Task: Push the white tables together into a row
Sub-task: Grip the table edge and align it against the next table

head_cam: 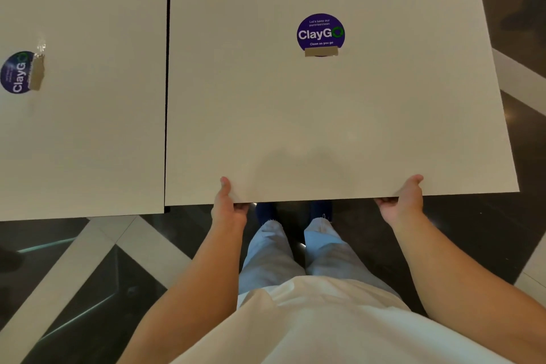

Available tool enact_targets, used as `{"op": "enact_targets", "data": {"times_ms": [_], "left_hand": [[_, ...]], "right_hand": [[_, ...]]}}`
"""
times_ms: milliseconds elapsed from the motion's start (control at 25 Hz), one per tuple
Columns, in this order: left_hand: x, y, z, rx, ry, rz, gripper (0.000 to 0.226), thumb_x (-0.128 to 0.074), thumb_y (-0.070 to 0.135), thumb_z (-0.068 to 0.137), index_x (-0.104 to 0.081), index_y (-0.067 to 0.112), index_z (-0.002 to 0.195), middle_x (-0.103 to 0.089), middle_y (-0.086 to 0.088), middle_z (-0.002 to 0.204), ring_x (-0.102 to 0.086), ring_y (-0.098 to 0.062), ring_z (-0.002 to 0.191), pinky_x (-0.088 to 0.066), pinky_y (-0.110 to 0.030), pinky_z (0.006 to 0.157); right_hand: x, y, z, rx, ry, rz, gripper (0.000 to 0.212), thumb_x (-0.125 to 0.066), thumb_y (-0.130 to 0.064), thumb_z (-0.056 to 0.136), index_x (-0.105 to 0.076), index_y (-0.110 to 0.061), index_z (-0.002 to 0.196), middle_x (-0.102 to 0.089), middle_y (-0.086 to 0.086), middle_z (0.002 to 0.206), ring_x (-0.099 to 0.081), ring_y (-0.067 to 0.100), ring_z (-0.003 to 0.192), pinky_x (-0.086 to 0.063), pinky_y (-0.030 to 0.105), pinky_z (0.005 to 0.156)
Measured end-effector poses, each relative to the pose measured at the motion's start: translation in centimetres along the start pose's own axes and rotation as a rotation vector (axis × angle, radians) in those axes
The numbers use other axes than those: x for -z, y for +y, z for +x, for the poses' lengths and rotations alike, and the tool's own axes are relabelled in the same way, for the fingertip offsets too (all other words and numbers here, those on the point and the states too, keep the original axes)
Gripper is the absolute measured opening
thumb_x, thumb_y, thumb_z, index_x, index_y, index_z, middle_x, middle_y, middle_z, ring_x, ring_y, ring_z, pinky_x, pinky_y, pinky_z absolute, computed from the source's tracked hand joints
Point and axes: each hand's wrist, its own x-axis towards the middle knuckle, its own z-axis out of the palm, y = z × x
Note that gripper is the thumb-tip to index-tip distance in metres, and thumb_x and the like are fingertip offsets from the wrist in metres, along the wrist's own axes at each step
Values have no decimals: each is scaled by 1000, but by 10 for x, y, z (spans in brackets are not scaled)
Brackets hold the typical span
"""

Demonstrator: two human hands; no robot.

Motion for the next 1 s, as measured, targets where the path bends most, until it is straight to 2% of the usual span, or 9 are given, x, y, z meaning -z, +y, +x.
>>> {"op": "enact_targets", "data": {"times_ms": [80,200,440,680,800,1000], "left_hand": [[2,-2,3,-13,5,-8,43,-79,32,81,-62,11,115,-74,-11,106,-71,-32,95,-61,-51,78],[3,-3,5,-34,-3,-16,40,-79,31,82,-62,12,113,-73,-10,106,-70,-31,97,-58,-52,85],[9,-9,4,-24,-9,-32,44,-80,32,80,-62,13,115,-73,-10,107,-71,-32,97,-59,-53,84],[15,-9,5,-38,-18,-24,47,-80,33,80,-62,12,117,-72,-11,109,-71,-32,97,-58,-53,84],[15,-8,6,-46,-17,-21,44,-79,33,81,-62,12,115,-72,-11,109,-70,-32,97,-58,-53,85],[14,-6,7,-55,-18,-21,41,-79,30,82,-63,11,115,-72,-11,111,-70,-32,99,-57,-54,86]], "right_hand": [[2,-1,1,9,-14,5,40,-49,-60,94,-60,-26,113,-69,6,114,-67,29,101,-61,44,75],[5,0,1,10,-30,-2,43,-49,-59,95,-60,-25,117,-69,7,115,-67,29,101,-60,46,81],[11,-2,2,11,-28,-29,36,-50,-58,95,-59,-25,109,-68,8,115,-66,30,102,-59,48,82],[14,2,-2,5,-36,-29,44,-48,-58,96,-55,-24,124,-66,9,117,-65,31,104,-58,49,86],[13,3,-3,14,-31,-34,44,-48,-57,96,-54,-24,125,-65,9,117,-64,31,104,-59,47,81],[11,5,-7,10,-18,-36,33,-48,-57,97,-56,-27,105,-65,8,115,-64,30,102,-59,45,74]]}}
